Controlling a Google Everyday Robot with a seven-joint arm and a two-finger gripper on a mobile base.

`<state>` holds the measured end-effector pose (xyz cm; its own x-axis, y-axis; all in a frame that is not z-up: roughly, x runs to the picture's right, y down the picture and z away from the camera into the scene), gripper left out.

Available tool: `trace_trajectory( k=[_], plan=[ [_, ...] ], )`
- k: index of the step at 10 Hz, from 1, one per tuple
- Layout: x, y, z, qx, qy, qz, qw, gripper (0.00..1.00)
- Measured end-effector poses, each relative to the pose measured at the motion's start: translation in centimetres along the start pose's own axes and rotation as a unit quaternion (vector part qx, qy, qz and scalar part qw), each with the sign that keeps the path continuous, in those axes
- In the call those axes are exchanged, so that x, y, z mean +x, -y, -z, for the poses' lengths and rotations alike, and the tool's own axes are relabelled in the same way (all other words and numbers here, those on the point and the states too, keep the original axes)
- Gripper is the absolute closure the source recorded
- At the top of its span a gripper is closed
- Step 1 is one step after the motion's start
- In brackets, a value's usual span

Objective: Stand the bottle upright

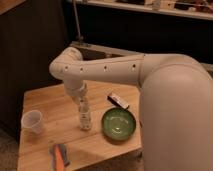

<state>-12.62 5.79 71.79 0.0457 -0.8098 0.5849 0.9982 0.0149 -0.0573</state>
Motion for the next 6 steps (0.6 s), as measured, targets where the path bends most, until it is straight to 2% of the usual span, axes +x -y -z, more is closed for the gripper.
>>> trace_trajectory(
  k=[4, 5, 6],
  plan=[
    [-0.95, 0.58, -0.58, 0.005, 0.024, -0.002, 0.9997, 0.2],
    [-1.06, 0.69, -0.58, 0.013, 0.035, -0.004, 0.9993, 0.2],
    [-0.98, 0.39, -0.53, 0.037, 0.059, -0.012, 0.9975, 0.2]
  ],
)
